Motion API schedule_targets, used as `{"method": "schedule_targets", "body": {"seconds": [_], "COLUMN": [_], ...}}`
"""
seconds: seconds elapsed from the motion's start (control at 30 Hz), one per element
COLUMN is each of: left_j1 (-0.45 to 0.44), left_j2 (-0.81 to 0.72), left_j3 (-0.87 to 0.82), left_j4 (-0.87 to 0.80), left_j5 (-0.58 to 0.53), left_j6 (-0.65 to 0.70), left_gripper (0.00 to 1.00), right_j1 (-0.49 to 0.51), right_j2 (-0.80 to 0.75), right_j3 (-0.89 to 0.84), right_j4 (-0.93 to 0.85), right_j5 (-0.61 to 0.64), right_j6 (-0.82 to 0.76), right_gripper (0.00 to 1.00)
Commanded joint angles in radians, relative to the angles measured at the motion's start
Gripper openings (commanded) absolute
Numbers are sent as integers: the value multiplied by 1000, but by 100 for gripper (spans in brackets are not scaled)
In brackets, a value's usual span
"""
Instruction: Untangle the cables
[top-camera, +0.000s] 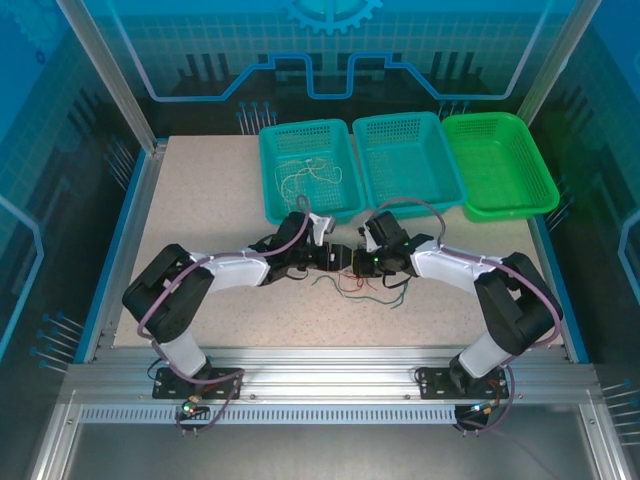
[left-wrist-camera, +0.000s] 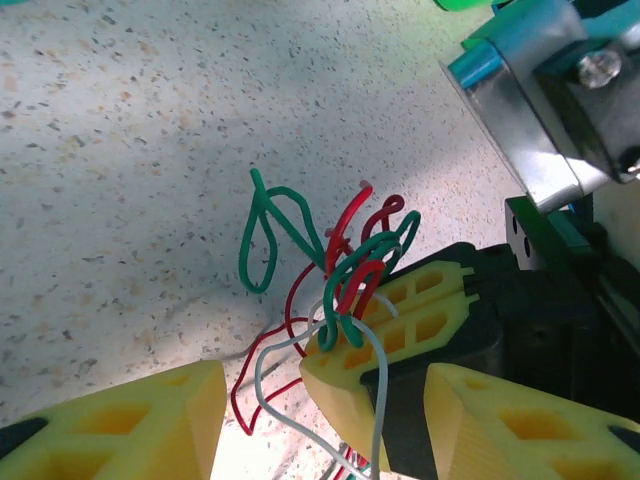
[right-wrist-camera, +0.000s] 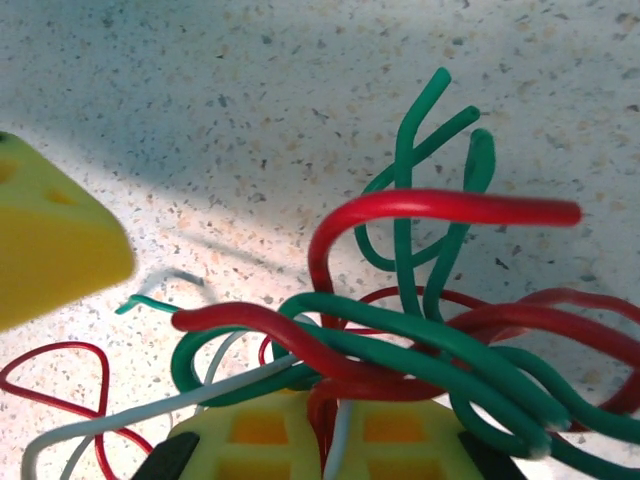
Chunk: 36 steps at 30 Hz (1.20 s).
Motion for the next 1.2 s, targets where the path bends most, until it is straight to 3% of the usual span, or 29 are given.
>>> {"method": "schedule_targets", "body": {"seconds": [0.0, 0.23, 0.4, 0.63, 0.83, 1.03, 1.17], "left_j1": [2, 5, 23, 29, 31, 32, 55], "left_j2": [30, 17, -94, -417, -622, -757, -827], "left_j3": [-20, -22, -72, -107, -92, -34, 72], "left_j4": [91, 63, 73, -188, -391, -514, -714], "left_j5": [57, 46, 23, -101, -206, -283, -446], "left_j6": [-41, -30, -48, 45, 115, 146, 183], "left_gripper": [49, 1, 0, 0, 0, 0, 0], "right_j1": [15, 14, -29, -216, -235, -240, -269], "right_j2": [-31, -33, -15, -68, -121, -132, -139], "right_j3": [18, 16, -27, -144, -150, -160, -171], "right_j4": [10, -10, -30, -45, -73, -66, -76], "right_j5": [-30, 32, 139, 165, 181, 212, 231], "right_j6": [-14, 1, 33, 69, 79, 96, 118], "right_gripper": [0, 3, 14, 16, 18, 12, 9]}}
